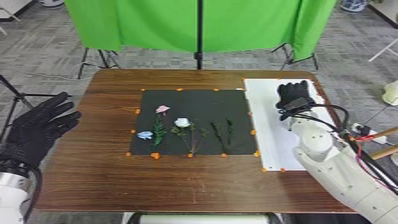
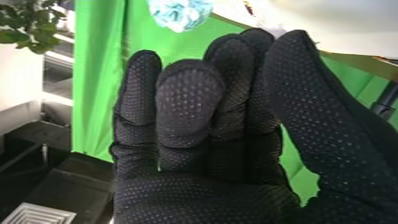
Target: Arrange flowers
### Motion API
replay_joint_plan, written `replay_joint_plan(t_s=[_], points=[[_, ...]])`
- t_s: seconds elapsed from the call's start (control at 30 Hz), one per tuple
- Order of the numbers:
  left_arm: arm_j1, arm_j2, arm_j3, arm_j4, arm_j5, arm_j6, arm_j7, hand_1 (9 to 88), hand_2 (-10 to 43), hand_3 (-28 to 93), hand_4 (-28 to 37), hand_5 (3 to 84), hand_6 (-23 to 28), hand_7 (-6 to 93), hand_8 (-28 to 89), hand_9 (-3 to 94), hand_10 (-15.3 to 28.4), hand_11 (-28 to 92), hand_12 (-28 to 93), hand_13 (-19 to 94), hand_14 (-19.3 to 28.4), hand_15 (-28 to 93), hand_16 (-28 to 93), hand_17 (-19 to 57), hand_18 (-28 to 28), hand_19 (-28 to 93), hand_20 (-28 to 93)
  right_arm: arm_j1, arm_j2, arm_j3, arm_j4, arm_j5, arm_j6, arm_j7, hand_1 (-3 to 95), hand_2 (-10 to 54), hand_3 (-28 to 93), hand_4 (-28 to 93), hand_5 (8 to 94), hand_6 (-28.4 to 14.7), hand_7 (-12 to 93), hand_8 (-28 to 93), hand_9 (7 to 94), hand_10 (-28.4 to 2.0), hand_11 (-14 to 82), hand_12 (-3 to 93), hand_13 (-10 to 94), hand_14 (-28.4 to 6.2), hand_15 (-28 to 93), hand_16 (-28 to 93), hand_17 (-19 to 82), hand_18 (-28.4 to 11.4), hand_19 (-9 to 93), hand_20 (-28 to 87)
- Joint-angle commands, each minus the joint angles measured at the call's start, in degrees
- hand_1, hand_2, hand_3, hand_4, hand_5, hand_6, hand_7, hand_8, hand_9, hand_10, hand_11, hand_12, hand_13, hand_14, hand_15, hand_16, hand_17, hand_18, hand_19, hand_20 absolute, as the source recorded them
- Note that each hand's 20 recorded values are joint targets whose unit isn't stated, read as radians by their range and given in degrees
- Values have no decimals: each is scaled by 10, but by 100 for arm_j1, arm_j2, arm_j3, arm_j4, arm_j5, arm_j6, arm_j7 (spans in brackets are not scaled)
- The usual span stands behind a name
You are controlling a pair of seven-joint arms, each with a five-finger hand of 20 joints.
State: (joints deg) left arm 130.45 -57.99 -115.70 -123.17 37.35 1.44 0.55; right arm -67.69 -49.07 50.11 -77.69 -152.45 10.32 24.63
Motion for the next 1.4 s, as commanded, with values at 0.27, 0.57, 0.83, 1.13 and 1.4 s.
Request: replay_joint_plan(t_s=[0.27,0.57,0.83,1.13,1.4], points=[[54,10,36,46,3,-30,-39,258,48,724,-256,366,29,162,-104,309,118,209,85,274,141,440,-46,-66,212,531,83,46,20,-164,-67,-117,-244,361,288,-95,900,-283,451,12,623,-250,519,-90,626,343,543,-52,764,252,222,-154,725,353],[50,-15,22,42,15,-54,-45,258,48,724,-256,366,29,165,-106,309,117,208,84,274,140,441,-46,-66,212,531,83,226,-37,-260,34,-95,-734,431,284,-95,901,-283,445,9,611,-265,516,-94,628,328,541,-50,761,243,218,-153,723,350],[25,-14,25,48,20,-41,-62,258,49,722,-256,365,28,166,-107,310,117,208,83,275,139,442,-45,-65,211,531,83,293,-161,-194,168,4,-1013,179,320,-95,849,-283,484,21,594,-148,590,-61,545,406,603,-35,729,255,224,-152,714,353],[67,-24,4,37,7,-52,-25,255,45,726,-257,365,28,167,-108,309,117,209,83,276,138,442,-46,-65,211,531,83,178,-138,12,150,264,-522,-334,466,-95,829,-282,643,42,612,-8,849,-3,294,537,783,0,619,341,303,-137,728,349],[128,-29,-34,-2,-6,-13,14,255,46,725,-260,365,28,167,-108,309,117,208,82,276,138,441,-46,-66,211,530,85,-14,-101,190,-595,366,110,-413,457,-95,858,-283,651,39,621,-18,856,-10,294,551,784,-4,625,352,303,-137,733,352]])
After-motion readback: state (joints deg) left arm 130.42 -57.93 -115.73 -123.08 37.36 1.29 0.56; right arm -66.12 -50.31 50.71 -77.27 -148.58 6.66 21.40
